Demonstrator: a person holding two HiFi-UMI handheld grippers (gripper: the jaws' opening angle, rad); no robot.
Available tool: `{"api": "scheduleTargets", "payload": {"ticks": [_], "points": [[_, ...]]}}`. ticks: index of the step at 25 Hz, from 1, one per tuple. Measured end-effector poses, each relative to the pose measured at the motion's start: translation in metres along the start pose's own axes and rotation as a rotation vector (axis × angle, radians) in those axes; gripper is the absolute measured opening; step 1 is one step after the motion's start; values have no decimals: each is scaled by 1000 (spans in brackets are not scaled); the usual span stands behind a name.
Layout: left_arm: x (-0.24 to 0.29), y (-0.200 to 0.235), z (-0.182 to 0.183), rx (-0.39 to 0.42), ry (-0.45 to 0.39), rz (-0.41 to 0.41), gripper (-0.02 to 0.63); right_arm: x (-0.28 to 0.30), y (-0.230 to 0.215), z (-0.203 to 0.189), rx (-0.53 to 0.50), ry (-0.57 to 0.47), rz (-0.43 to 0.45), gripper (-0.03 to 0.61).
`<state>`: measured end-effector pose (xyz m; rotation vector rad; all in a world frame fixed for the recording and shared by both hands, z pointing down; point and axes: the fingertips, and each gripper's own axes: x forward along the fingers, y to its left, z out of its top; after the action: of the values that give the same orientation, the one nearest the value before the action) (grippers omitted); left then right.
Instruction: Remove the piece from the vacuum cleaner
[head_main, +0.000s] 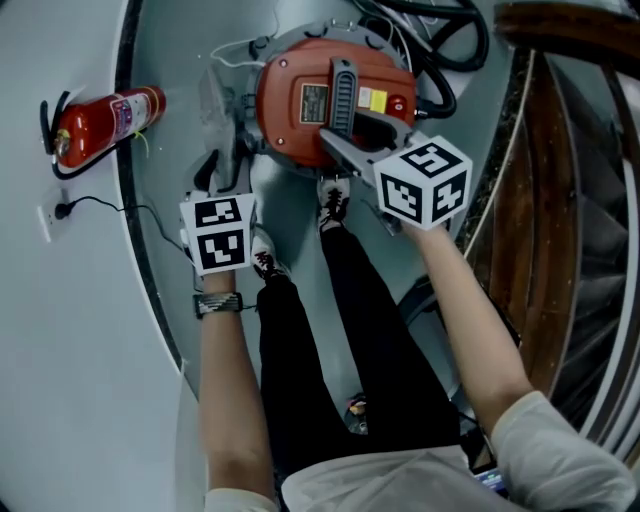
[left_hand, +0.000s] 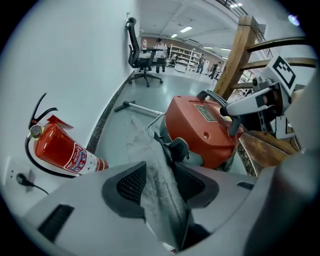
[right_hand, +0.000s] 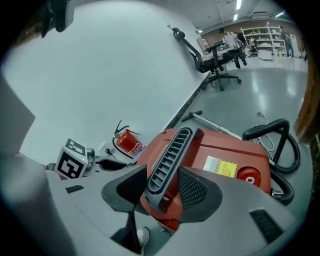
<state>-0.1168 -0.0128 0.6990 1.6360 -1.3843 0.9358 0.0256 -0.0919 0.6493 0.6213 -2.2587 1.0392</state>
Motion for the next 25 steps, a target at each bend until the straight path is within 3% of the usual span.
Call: {"api": "scheduleTargets", "payload": {"ticks": [6,15,20,25], "points": [[7,1,2,-14,-18,54,167,1,1,-1,14,1,2,186],[6,1,0,-31,26,100,60,4,1,-3,-9,49,30,187],[6,6,-1,-68,30,127,36,5,0,-3,-17,62,30,190],[6,13,-1,-112,13,109,34,3,-1,-2,-17,61,25,190]]}}
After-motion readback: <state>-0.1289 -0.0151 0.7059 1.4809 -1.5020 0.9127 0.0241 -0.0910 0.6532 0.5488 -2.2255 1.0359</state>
